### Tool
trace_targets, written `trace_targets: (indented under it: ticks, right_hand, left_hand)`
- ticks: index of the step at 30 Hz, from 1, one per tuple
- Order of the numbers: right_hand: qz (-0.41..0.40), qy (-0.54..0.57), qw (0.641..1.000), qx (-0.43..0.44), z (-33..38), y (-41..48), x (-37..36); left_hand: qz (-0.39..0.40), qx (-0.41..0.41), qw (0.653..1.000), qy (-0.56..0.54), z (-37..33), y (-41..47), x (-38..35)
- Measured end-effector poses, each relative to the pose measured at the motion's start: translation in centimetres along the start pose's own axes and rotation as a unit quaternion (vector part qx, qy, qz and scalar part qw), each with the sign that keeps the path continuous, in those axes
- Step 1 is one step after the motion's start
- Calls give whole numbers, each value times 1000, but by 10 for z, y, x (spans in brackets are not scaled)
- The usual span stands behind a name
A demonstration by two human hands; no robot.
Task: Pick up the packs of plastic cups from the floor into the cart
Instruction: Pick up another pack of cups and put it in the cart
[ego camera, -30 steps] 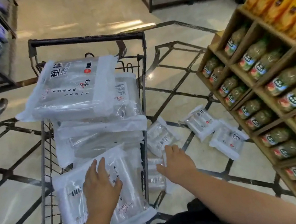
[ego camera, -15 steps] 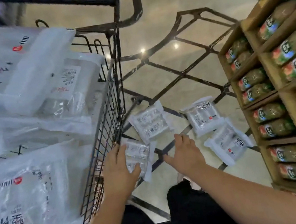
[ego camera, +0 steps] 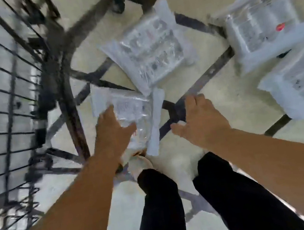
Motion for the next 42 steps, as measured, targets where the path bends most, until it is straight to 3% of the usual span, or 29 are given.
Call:
trace_targets:
  ticks: [5,8,10,14,19,25,30,36,42]
  right_hand:
    - [-4,66,998,-3,7,124,-139]
    - [-3,107,994,-27,20,162,-199]
    - [10,140,989,-56,30,173,-223]
    - [77,231,965,-99,44,177,-246]
    - [58,276,954,-100,30,190,-236]
    - [5,292,953,-80,-47,189,-205]
    - [60,315,946,-39,-66,180,-204]
    - [51,374,925,-48,-59,133,-176]
    - [49,392,916,-69,-70,-10,-58]
  left_hand:
    - [-114,187,976,15,103,108,-105]
    - [-156,246,956,-38,145,129,-135]
    - [-169,265,946,-78,162,130,-143]
    - [-166,228,958,-52,170,121,-142]
    - [-109,223,967,-50,146,107,-160]
    - [-73,164,980,-87,104,71,-218]
    - [-97,180,958,-199,96,70,-226]
    - [-86,185,966,-157,64,34,-198]
    - [-59,151,973,-165,-22,-76,-96]
Point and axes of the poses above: each hand's wrist, its own y-axis towards the middle knuckle, its own x-axis out of the back of the hand, z = x × y, the point moved 1 cm from there along y, towards the middle knuckle, and after that the axes turned 12 degrees about -x, right-handed, at the moved point
